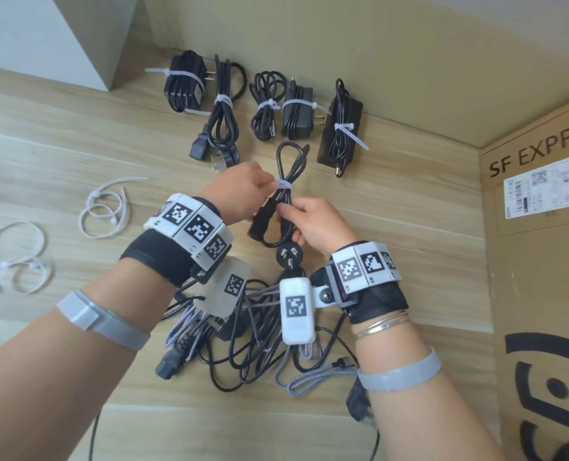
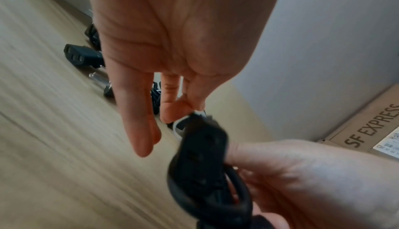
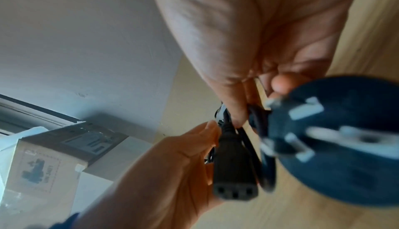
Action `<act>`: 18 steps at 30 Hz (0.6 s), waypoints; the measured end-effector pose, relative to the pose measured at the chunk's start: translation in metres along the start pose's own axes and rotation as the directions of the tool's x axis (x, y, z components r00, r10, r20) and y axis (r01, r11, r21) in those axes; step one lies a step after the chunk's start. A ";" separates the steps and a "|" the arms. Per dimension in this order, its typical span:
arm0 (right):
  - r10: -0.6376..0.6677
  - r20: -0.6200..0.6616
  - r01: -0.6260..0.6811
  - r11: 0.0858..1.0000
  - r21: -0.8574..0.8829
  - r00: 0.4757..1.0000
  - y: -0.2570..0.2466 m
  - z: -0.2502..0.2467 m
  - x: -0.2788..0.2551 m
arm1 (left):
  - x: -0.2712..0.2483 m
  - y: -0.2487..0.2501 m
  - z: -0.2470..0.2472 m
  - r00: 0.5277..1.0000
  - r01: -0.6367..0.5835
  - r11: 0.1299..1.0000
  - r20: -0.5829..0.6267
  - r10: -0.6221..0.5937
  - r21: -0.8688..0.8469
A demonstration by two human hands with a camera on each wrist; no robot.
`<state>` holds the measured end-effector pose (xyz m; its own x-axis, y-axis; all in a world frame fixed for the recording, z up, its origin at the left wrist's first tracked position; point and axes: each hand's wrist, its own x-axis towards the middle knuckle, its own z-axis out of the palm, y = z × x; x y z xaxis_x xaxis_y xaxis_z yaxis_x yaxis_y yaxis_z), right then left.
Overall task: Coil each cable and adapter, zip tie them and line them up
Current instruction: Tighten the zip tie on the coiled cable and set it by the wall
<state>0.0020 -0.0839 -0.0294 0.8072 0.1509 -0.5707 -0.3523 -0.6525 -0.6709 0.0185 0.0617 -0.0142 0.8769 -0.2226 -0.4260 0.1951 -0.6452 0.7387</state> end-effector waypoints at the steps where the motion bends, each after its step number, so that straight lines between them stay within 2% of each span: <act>1: 0.015 -0.056 -0.014 1.000 0.018 0.998 0.003 -0.001 0.000 | 0.000 0.000 -0.001 1.000 0.014 0.999 0.026 -0.013 -0.033; 4: 0.088 -0.228 -0.059 0.990 0.131 0.970 0.008 -0.007 0.002 | -0.003 -0.002 0.000 0.993 0.023 0.998 0.121 -0.016 -0.051; 8: 0.144 -0.352 -0.071 0.975 0.212 0.925 0.010 -0.016 0.001 | -0.003 -0.001 0.002 0.984 -0.038 0.999 0.176 0.036 0.007; 10: 0.147 -0.368 -0.068 0.974 0.218 0.918 0.011 -0.021 -0.002 | -0.003 0.001 0.005 0.983 -0.056 0.997 0.175 0.048 0.045; 13: 0.112 -0.343 -0.068 0.988 0.138 0.933 0.011 -0.028 -0.007 | -0.003 0.006 0.009 0.987 -0.054 0.994 0.155 0.039 0.093; 18: 0.053 -0.287 -0.043 0.998 0.040 0.956 0.007 -0.033 -0.016 | 0.001 0.019 0.011 0.986 -0.078 0.996 0.151 0.069 0.053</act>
<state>0.0022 -0.1154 -0.0099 0.8895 -0.1033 -0.4450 -0.4053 -0.6280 -0.6643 0.0184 0.0411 -0.0062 0.8116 -0.3748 -0.4482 0.1029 -0.6634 0.7411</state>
